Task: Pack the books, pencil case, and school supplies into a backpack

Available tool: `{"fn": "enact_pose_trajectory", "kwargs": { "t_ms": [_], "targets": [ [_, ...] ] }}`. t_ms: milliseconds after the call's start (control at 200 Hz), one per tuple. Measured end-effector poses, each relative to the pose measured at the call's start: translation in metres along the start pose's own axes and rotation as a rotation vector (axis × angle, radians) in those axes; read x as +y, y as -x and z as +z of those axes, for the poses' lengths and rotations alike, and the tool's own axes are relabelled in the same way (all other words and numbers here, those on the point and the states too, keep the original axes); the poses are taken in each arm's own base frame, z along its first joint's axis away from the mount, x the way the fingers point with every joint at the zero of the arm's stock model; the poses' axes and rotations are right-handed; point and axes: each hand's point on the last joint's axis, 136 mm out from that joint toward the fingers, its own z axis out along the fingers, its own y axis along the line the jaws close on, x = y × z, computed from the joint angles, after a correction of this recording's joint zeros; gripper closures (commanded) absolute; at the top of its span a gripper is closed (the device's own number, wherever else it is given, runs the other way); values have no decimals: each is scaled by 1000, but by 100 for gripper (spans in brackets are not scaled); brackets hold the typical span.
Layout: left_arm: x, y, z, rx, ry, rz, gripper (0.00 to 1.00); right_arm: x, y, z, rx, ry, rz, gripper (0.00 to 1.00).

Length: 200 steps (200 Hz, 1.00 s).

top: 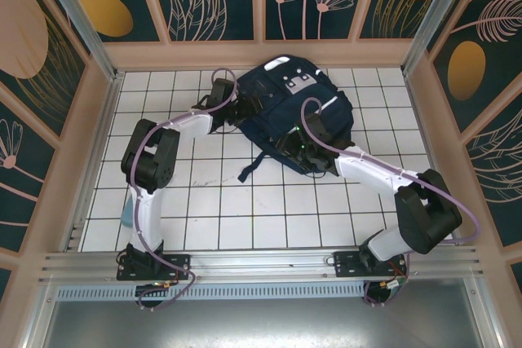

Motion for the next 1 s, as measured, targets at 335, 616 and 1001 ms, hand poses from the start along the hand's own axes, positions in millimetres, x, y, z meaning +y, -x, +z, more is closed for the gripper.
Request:
{"fn": "enact_pose_trajectory", "kwargs": {
  "t_ms": [335,616,1001],
  "targets": [
    [-1,4,2,-12,-47,-87,96,-25,10,13,-66,-116,-15,46],
    [0,-5,-59,-102,-31,-70,100,-42,15,29,-51,-178,-128,46],
    [24,-8,-102,-177,24,-88,100,-15,32,35,-50,-156,-289,46]
  ]
}}
